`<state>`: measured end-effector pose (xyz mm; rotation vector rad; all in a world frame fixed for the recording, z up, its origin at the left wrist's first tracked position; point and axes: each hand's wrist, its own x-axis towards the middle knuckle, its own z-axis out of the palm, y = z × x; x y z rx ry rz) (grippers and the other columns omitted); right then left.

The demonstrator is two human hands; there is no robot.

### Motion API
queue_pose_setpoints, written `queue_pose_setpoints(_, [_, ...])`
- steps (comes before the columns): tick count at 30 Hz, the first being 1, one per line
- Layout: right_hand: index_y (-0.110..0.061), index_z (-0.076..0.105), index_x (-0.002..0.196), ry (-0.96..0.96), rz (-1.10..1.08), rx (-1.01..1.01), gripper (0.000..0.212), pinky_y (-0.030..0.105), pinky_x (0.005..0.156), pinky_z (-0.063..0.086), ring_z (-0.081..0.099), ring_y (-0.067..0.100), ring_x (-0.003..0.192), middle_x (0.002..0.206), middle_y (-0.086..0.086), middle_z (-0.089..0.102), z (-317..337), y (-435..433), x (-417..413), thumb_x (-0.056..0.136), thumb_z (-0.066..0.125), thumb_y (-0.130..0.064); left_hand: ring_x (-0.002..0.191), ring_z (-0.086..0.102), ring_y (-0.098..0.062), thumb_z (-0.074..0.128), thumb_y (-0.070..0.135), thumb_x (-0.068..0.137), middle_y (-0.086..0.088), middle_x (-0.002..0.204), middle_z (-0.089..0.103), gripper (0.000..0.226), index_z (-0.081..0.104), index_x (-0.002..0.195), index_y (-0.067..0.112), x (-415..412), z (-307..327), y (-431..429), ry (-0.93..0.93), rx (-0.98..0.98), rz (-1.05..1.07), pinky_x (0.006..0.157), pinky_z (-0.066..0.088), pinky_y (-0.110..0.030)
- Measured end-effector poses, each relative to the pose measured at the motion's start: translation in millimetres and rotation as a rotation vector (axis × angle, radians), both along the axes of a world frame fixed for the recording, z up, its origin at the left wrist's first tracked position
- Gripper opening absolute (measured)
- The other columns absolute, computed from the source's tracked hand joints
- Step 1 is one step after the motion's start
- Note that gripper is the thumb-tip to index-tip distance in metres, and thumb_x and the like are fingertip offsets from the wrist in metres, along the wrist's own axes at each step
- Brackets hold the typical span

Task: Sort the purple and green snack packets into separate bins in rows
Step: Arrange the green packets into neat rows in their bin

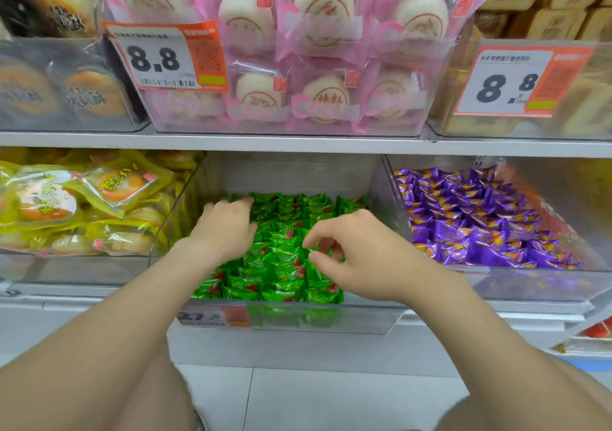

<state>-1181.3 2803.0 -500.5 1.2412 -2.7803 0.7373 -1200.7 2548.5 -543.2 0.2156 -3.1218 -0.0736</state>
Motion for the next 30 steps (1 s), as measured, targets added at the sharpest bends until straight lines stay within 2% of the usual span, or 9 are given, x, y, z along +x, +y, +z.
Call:
queue_pose_setpoints(5, [-0.028,0.077,0.109,-0.002,-0.05,0.006,0.018,0.034,0.08,0.058,0.067,0.006,0.073,0.08,-0.011,0.073,-1,-6,-8,0.096,0.065,-0.03,0.096,0.067,-0.046,0.063,0.005,0.09,-0.02,0.108,0.067,0.031,0.065,0.12,0.013,1,4,-2,0.128,0.017,0.051,0.078,0.056,-0.048])
queue_pose_setpoints(9, [-0.026,0.079,0.103,0.078,-0.319,-0.183,0.018,0.033,0.085,0.058,0.07,0.007,0.072,0.076,-0.011,0.074,0,-2,-19,0.096,0.062,-0.025,0.098,0.069,-0.031,0.077,0.013,0.082,-0.008,0.106,0.07,0.041,0.069,0.121,0.018,10,18,8,0.366,0.205,-0.094,0.089,0.057,-0.042])
queue_pose_setpoints(13, [-0.025,0.074,0.096,-0.252,-0.447,-0.464,0.02,0.048,0.066,0.064,0.074,0.022,0.063,0.072,0.001,0.076,5,5,-25,0.098,0.063,-0.041,0.097,0.065,-0.003,0.089,0.016,0.071,0.008,0.114,0.067,0.062,0.069,0.129,0.023,34,32,42,0.48,0.568,-0.335,0.091,0.048,-0.014])
queue_pose_setpoints(15, [-0.024,0.072,0.106,-0.432,-0.446,-0.518,0.027,0.047,0.061,0.064,0.076,0.027,0.062,0.074,0.006,0.077,9,6,-21,0.095,0.07,-0.048,0.102,0.067,-0.006,0.091,0.011,0.071,0.008,0.112,0.067,0.065,0.068,0.131,0.022,43,37,57,0.536,0.665,-0.435,0.093,0.049,-0.014])
queue_pose_setpoints(17, [-0.016,0.07,0.114,-0.508,-0.415,-0.53,0.031,0.042,0.062,0.063,0.076,0.027,0.065,0.074,0.008,0.077,11,8,-14,0.095,0.075,-0.039,0.105,0.068,-0.009,0.092,0.009,0.071,0.007,0.112,0.067,0.064,0.069,0.13,0.021,44,38,66,0.569,0.738,-0.479,0.092,0.051,-0.018])
queue_pose_setpoints(20, [-0.009,0.07,0.108,-0.499,-0.412,-0.597,0.021,0.041,0.063,0.062,0.075,0.029,0.067,0.073,0.01,0.077,14,14,-11,0.093,0.08,-0.02,0.106,0.069,-0.01,0.096,0.018,0.072,0.008,0.118,0.063,0.057,0.073,0.124,0.026,40,36,76,0.509,0.844,-0.409,0.089,0.055,-0.022])
queue_pose_setpoints(23, [-0.014,0.068,0.093,-0.428,-0.458,-0.685,0.018,0.047,0.069,0.064,0.076,0.027,0.069,0.077,0.007,0.077,12,27,-13,0.087,0.084,-0.011,0.092,0.075,-0.012,0.091,0.014,0.08,-0.001,0.105,0.073,0.035,0.077,0.111,0.02,36,37,82,0.337,1.151,-0.297,0.081,0.063,-0.03])
queue_pose_setpoints(26, [-0.021,0.065,0.105,-0.383,-0.4,-0.663,0.026,0.058,0.08,0.062,0.075,0.038,0.08,0.087,0.006,0.078,13,37,-12,0.089,0.082,-0.01,0.079,0.077,-0.021,0.085,0.014,0.086,-0.004,0.09,0.076,0.022,0.076,0.106,0.015,38,41,84,0.2,1.339,-0.251,0.073,0.061,-0.029])
queue_pose_setpoints(30, [-0.026,0.068,0.113,-0.285,-0.298,-0.55,0.029,0.053,0.077,0.061,0.073,0.035,0.077,0.082,0.004,0.077,16,47,-6,0.089,0.083,-0.017,0.09,0.078,-0.026,0.081,0.014,0.089,-0.01,0.096,0.08,0.025,0.074,0.112,0.009,45,44,90,0.068,1.42,-0.283,0.08,0.064,-0.037])
